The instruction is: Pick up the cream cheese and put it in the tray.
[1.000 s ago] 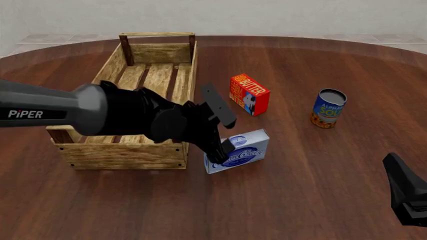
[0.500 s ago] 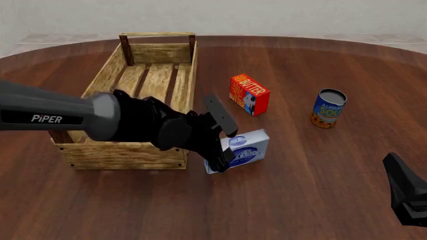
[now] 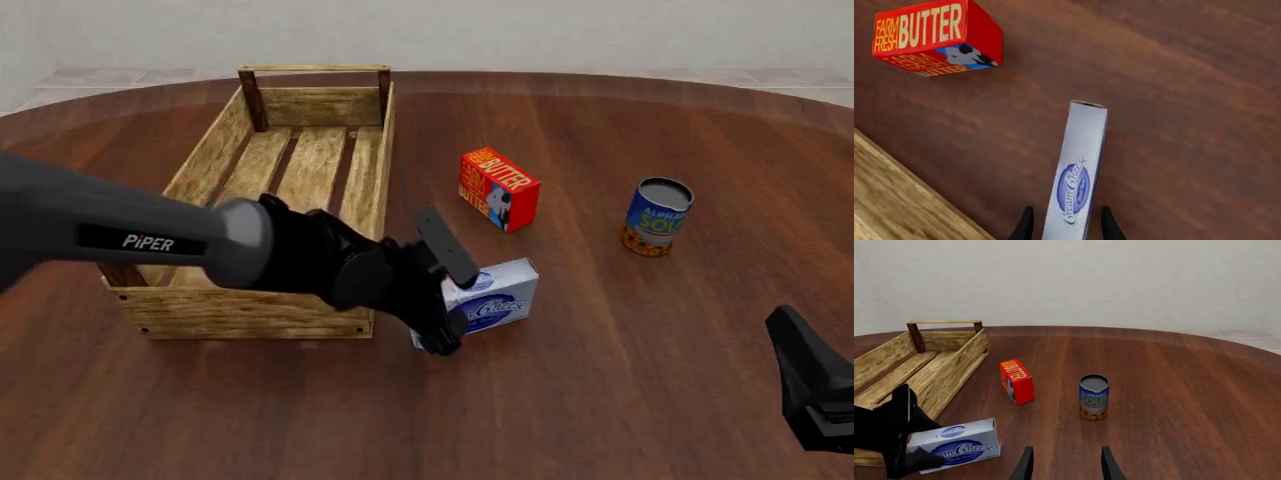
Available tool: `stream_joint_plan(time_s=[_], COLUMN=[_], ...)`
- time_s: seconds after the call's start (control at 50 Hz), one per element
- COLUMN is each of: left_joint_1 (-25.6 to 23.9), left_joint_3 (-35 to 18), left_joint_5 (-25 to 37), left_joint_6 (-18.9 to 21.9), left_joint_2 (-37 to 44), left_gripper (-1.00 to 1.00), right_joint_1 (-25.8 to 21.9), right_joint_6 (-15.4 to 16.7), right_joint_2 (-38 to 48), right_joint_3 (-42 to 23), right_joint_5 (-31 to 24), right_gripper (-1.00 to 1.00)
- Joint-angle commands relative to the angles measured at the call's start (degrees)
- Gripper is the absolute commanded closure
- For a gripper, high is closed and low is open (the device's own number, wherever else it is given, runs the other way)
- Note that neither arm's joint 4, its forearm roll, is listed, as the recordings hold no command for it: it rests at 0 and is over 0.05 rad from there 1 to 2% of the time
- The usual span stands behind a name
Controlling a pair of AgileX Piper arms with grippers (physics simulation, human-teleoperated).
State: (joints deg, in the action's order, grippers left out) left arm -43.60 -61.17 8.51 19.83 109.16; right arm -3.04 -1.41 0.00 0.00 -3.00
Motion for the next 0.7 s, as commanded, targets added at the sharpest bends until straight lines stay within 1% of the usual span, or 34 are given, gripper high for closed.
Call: stream_joint_plan(time_s=[0.02, 0.3, 0.36, 0.38, 0.46, 0.5, 0.54, 0.7], left_joint_1=[-1.0, -0.9, -0.8, -0.8, -0.7, 0.5, 0.7, 0.9], left_joint_3=[-0.3, 0.2, 0.2, 0.2, -0.1, -0.5, -0.8, -1.3], left_joint_5=[-0.4, -0.3, -0.1, -0.1, -0.4, -0.9, -0.8, -0.7], left_joint_6=[-0.4, -1.2, -0.8, -0.9, -1.1, 0.0, 0.0, 0.0], left_joint_2=[1.6, 1.0, 0.8, 0.6, 0.2, 0.7, 0.5, -1.1], left_gripper=[-1.0, -1.0, -1.0, 1.0, 1.0, 1.0, 1.0, 1.0], right_joint_1=[0.0, 0.0, 0.0, 0.0, 0.0, 0.0, 0.0, 0.0], right_joint_6=[0.0, 0.0, 0.0, 0.0, 0.0, 0.0, 0.0, 0.0], right_joint_2=[0.0, 0.0, 0.0, 0.0, 0.0, 0.0, 0.0, 0.0], right_joint_3=[0.0, 0.0, 0.0, 0.0, 0.0, 0.0, 0.0, 0.0], right_joint_5=[0.0, 0.0, 0.0, 0.0, 0.0, 0.0, 0.0, 0.0], right_gripper=[-1.0, -1.0, -1.0, -1.0, -1.0, -1.0, -1.0, -1.0])
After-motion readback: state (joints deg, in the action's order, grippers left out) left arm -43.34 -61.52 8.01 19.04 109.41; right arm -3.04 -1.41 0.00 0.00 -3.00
